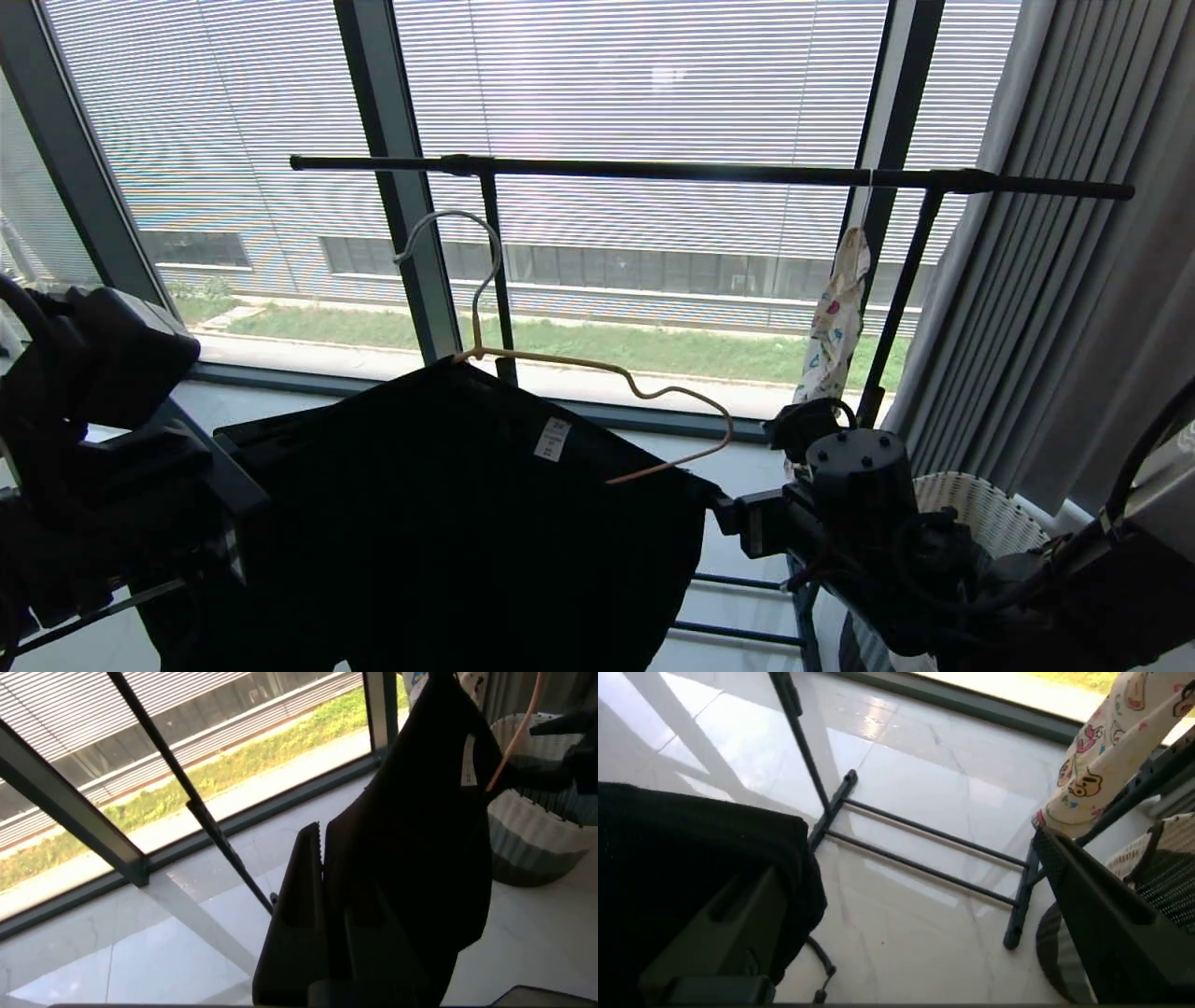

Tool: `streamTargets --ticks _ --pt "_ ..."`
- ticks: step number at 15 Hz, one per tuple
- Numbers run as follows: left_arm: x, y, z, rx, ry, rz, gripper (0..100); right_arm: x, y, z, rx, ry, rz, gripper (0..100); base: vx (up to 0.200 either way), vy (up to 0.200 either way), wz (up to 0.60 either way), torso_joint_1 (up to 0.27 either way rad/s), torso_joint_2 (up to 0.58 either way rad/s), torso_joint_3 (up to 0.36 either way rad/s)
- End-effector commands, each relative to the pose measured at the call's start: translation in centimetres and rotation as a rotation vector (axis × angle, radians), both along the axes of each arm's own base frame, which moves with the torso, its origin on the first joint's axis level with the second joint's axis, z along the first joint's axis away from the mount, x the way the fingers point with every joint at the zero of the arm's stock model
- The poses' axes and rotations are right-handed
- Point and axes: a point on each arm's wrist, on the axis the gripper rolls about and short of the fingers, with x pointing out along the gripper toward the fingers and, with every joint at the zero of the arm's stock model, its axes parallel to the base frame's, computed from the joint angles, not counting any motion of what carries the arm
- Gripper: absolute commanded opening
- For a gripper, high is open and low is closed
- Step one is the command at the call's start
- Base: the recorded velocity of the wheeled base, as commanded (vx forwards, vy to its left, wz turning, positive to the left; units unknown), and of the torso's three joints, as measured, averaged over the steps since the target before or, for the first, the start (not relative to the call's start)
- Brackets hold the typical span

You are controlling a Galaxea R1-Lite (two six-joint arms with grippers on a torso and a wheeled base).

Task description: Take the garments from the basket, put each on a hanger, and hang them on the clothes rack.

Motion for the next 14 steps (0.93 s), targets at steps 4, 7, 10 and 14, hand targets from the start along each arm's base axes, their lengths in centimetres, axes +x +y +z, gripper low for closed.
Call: streamTargets --ticks 4,7,10,14 --pt "-1.3 0.4 -3.2 0.123 0.042 -0.031 0 1.2 -2.7 3.3 0.039 -0.081 -0.031 100 0.0 0.0 0.0 0.0 0.0 0.0" --pt "-0.4 0.1 -3.8 0.139 0.086 -0.031 0 1.1 -2.8 5.3 0.062 -0.127 -0.015 100 0.0 0.0 0.0 0.0 0.0 0.0" --pt "0.7 -0.1 -4.3 0.16 0.12 -0.011 0 0.4 -3.3 8.8 0.081 -0.132 0.092 100 0.0 0.0 0.0 0.0 0.0 0.0" --pt "2.5 -0.5 -4.2 0.163 0.067 0.059 0 -0.2 -4.4 10.9 0.029 -0.148 0.176 100 0.0 0.0 0.0 0.0 0.0 0.0"
